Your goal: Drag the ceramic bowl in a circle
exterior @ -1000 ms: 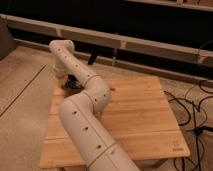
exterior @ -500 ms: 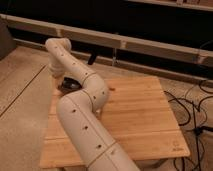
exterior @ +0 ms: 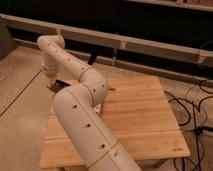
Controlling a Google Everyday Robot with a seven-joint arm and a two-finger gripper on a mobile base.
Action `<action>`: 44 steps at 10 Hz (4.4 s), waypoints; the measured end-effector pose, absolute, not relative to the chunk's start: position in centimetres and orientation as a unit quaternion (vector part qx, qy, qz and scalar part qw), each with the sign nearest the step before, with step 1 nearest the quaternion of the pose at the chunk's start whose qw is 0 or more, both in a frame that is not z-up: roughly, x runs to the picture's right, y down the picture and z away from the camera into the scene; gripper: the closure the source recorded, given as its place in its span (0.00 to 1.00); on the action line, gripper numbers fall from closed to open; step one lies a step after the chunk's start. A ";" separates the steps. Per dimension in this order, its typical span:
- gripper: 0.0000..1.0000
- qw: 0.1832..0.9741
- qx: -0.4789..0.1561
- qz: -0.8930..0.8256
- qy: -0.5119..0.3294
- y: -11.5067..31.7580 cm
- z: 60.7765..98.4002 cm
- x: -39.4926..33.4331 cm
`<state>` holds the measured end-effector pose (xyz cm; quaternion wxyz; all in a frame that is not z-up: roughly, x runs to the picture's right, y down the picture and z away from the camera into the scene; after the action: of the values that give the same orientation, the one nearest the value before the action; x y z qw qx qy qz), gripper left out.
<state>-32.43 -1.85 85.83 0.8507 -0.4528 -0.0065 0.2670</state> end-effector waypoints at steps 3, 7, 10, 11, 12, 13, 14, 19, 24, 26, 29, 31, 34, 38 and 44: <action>1.00 0.847 -0.445 0.289 0.022 -1.2 84.8 -29.0; 1.00 0.831 -0.435 0.346 0.038 -2.0 85.0 -23.6; 1.00 0.831 -0.439 0.339 0.041 -2.3 86.9 -22.7; 1.00 0.833 -0.442 0.331 0.043 -2.2 87.7 -22.8; 1.00 0.835 -0.444 0.321 0.044 -2.1 88.6 -23.1; 1.00 0.839 -0.446 0.308 0.044 -2.1 89.4 -23.8; 1.00 0.842 -0.447 0.300 0.042 -2.1 89.9 -24.3; 1.00 0.848 -0.456 0.269 0.009 -2.1 89.9 -29.0; 1.00 0.837 -0.469 0.279 -0.049 -2.3 88.0 -35.2; 1.00 0.834 -0.467 0.289 -0.055 -2.8 87.7 -35.6; 1.00 0.838 -0.458 0.291 -0.060 -3.7 86.7 -36.7; 1.00 0.842 -0.450 0.291 -0.063 -4.3 86.1 -37.1; 1.00 0.844 -0.439 0.307 -0.034 -4.6 86.1 -35.1; 1.00 0.842 -0.436 0.316 -0.015 -4.3 86.2 -33.9; 1.00 0.841 -0.458 0.288 0.014 -0.1 86.9 -34.8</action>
<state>-34.82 -0.09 86.90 0.8411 -0.4577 0.0143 0.2878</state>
